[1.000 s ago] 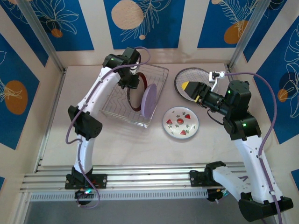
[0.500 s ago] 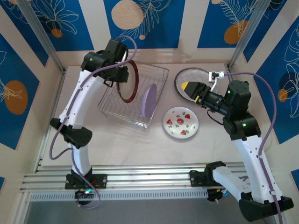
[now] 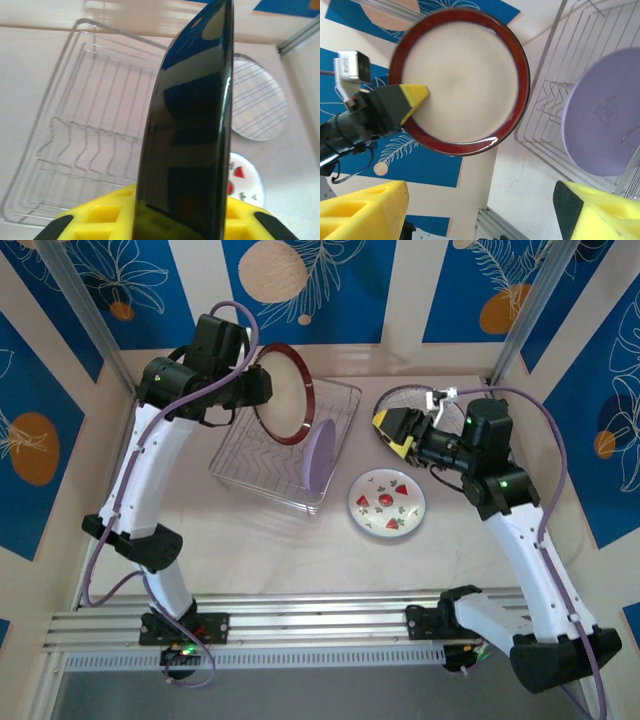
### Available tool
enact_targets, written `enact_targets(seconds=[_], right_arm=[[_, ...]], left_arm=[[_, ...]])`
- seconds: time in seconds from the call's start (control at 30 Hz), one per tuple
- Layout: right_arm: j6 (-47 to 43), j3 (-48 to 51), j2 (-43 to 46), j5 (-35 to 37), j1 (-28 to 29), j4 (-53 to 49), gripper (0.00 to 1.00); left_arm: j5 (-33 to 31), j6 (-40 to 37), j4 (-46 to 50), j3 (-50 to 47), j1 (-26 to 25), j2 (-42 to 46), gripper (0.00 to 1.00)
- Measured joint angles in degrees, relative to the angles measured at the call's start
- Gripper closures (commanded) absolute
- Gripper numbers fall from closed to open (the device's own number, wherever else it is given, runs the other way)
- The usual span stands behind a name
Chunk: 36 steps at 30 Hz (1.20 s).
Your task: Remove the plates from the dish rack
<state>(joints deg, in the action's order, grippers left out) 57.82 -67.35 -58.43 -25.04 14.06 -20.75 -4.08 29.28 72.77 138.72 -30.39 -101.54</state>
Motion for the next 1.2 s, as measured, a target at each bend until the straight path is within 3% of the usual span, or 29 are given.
enact_targets(seconds=[0.33,0.63,1.2], right_arm=[[6.4,-0.02,-9.62,-3.78,0.24,7.61,0.22],[13.33,-0.17,-15.19,-5.38,0.24,16.72,0.23],[20.81,-0.79,-18.38,-5.35,0.57,24.72,0.39]], left_arm=[[10.19,10.1,-8.15,-0.46,0.26,-0.02,0.96],[16.92,17.29,-16.35,-6.58,0.26,-0.02,0.96],[22.29,29.22,-32.22,-20.94,0.52,1.62,0.97]])
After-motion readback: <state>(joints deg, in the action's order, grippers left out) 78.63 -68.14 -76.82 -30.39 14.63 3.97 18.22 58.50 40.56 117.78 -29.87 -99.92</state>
